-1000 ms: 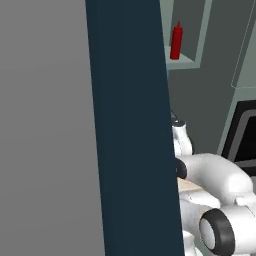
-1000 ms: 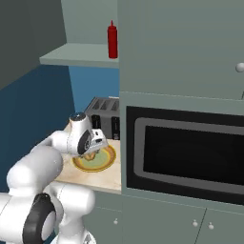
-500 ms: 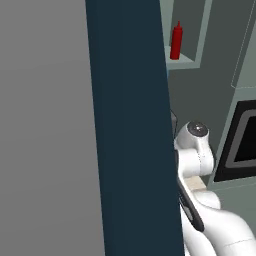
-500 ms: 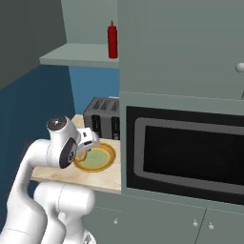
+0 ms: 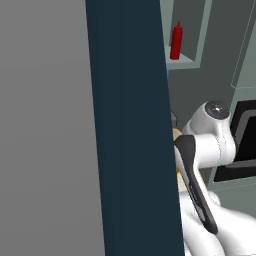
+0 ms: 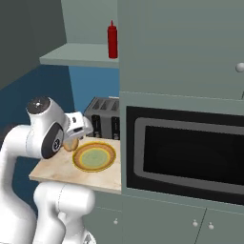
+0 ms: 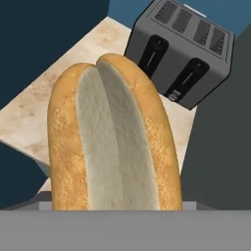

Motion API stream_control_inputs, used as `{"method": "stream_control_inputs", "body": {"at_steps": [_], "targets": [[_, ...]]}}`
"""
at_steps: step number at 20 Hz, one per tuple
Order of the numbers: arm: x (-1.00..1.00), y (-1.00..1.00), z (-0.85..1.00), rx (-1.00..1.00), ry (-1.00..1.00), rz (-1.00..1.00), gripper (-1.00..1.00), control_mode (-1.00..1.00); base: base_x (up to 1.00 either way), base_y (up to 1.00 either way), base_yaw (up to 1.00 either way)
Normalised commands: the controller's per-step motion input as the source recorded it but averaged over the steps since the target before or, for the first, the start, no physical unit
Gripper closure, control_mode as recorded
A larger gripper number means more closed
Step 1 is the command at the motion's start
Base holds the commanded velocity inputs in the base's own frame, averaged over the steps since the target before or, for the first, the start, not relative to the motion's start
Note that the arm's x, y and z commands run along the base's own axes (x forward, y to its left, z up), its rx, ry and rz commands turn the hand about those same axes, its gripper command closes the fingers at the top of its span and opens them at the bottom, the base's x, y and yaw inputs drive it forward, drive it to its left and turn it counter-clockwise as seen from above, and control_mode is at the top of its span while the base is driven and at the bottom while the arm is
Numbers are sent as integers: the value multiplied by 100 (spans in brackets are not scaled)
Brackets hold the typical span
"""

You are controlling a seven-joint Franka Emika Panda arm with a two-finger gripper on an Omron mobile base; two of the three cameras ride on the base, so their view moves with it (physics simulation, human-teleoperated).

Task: Move the hot dog bun to the plate on the dining table and place the condiment next to that plate. Then navigate to the fridge and take the sausage and place it on the plate as well.

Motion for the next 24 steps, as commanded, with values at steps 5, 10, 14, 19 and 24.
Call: {"method": "stream_control_inputs", "body": {"at_steps": [5,10,14,19,24], "targets": [[-48,2,11,-1,-10,0,100,-100,0,0,0],[-17,8,-1,-3,-3,0,100,-100,0,0,0],[-70,0,0,0,-19,0,100,-100,0,0,0],[-16,0,0,0,-3,0,100,100,-66,-1,-5],[0,0,0,0,0,0,100,100,-99,-5,-7]]}}
